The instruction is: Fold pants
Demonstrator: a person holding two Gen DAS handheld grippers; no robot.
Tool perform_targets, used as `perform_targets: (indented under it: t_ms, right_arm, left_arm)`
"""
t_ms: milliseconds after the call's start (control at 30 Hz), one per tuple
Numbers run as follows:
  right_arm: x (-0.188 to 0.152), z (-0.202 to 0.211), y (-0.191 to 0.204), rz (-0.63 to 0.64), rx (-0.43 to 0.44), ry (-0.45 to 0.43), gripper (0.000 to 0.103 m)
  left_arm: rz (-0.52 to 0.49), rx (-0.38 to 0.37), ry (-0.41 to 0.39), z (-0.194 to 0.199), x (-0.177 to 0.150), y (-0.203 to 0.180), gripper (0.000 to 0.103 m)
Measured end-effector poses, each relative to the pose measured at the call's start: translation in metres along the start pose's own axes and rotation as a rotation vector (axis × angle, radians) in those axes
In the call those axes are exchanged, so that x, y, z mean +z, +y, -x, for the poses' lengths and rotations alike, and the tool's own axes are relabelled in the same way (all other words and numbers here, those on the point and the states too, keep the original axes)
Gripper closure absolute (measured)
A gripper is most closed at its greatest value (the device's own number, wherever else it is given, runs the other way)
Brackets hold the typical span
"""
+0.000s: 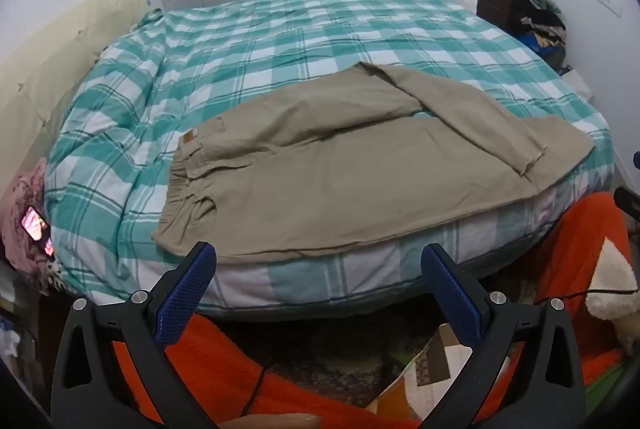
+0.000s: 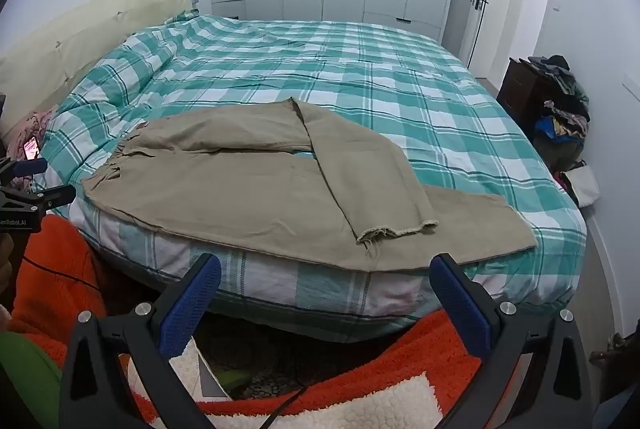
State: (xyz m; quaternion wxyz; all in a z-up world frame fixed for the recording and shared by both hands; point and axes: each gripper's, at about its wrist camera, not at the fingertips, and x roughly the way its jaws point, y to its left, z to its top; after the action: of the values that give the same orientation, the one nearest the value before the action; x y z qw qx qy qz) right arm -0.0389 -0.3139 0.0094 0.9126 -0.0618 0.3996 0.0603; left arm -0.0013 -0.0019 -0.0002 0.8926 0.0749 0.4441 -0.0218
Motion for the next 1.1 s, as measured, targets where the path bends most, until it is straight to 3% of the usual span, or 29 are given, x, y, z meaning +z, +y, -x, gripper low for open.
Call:
perform_targets:
  t_ms: [1100]
  right_arm:
    - [-0.003,0.001,0.007,0.015,0.004,-0.005,0.000]
  left_arm:
    - [-0.006,0.002,0.023,-0.003,-0.002,-0.001,0.001]
